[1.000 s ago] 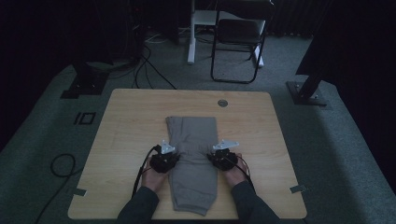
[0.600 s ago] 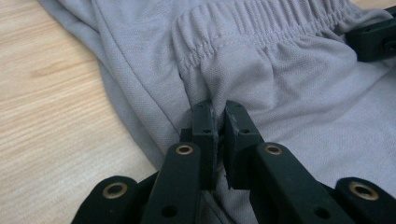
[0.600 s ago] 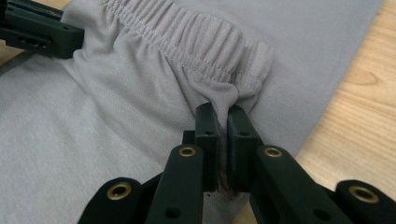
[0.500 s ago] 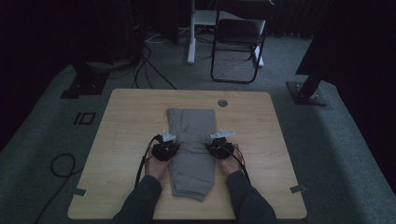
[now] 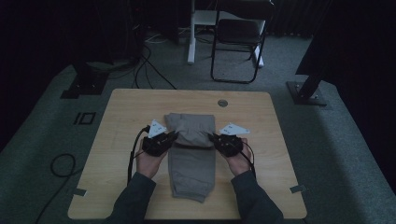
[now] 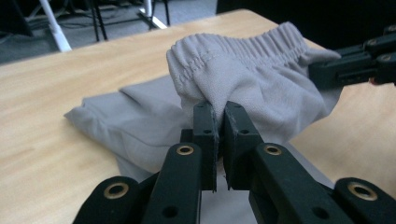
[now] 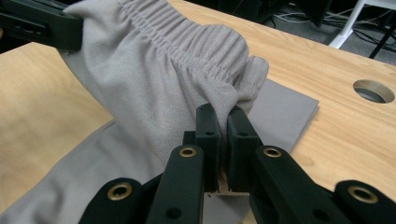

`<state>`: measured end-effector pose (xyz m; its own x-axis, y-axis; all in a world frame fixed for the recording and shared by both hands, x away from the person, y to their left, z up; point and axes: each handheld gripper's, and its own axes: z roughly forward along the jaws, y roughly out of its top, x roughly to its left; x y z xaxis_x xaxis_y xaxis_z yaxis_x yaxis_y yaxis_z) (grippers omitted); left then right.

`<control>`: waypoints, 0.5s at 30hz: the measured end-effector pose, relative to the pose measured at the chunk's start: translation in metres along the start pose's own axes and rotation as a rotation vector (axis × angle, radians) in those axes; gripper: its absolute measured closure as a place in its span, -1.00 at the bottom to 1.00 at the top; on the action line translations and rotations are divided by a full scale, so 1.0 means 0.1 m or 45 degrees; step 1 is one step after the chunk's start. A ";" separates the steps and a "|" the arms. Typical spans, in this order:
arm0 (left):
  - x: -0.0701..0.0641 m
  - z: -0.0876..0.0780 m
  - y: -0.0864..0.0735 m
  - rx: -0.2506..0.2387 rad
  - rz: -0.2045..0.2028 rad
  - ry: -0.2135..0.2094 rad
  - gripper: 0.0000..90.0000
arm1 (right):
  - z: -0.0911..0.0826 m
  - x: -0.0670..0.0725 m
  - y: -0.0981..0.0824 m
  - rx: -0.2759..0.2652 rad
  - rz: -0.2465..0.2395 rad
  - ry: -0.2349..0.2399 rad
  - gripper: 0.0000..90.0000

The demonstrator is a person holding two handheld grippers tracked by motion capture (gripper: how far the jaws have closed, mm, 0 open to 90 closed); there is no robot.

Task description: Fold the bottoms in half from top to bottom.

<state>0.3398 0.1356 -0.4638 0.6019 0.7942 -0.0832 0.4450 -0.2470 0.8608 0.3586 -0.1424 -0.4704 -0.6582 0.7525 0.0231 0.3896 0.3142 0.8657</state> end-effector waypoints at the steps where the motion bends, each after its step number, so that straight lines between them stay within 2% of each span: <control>1: 0.00 0.00 0.00 0.000 0.000 0.000 0.88 | -0.02 0.03 -0.06 0.008 -0.003 0.009 0.91; 2: -0.02 0.03 -0.20 0.046 -0.043 -0.028 0.87 | -0.01 0.07 -0.14 0.029 -0.008 0.021 0.91; 3: -0.02 0.03 -0.20 0.046 -0.043 -0.028 0.87 | -0.01 0.07 -0.14 0.029 -0.008 0.021 0.91; 4: -0.03 0.12 -0.44 0.136 -0.066 -0.041 0.84 | 0.06 0.15 -0.37 0.123 -0.029 0.034 0.91; 5: -0.02 0.16 -0.55 0.184 -0.093 -0.051 0.82 | 0.09 0.17 -0.45 0.158 -0.034 0.040 0.91; 6: -0.01 0.20 -0.65 0.225 -0.130 -0.065 0.79 | 0.14 0.19 -0.55 0.204 -0.029 0.050 0.90; 8: 0.01 0.23 -0.75 0.258 -0.154 -0.079 0.69 | 0.20 0.20 -0.69 0.276 -0.014 0.063 0.77; 9: 0.02 0.20 -0.74 0.246 -0.150 -0.079 0.61 | 0.22 0.20 -0.73 0.309 -0.008 0.084 0.63; 10: 0.03 0.17 -0.70 0.216 -0.152 -0.080 0.57 | 0.20 0.19 -0.73 0.303 -0.003 0.087 0.51; 12: 0.07 0.10 -0.59 0.162 -0.154 -0.077 0.53 | 0.13 0.16 -0.66 0.243 0.000 0.100 0.35; 13: 0.07 0.10 -0.59 0.162 -0.154 -0.077 0.53 | 0.13 0.16 -0.66 0.243 0.000 0.100 0.35; 14: 0.10 0.08 -0.47 0.137 -0.147 -0.068 0.53 | 0.09 0.14 -0.60 0.202 0.010 0.101 0.32; 15: 0.11 0.09 -0.40 0.141 -0.137 -0.055 0.58 | 0.03 0.09 -0.49 0.146 0.029 0.079 0.40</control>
<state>0.3349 0.1494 -0.5040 0.5736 0.7955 -0.1952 0.5774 -0.2237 0.7852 0.3349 -0.1492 -0.5144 -0.6854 0.7242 0.0764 0.4739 0.3640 0.8018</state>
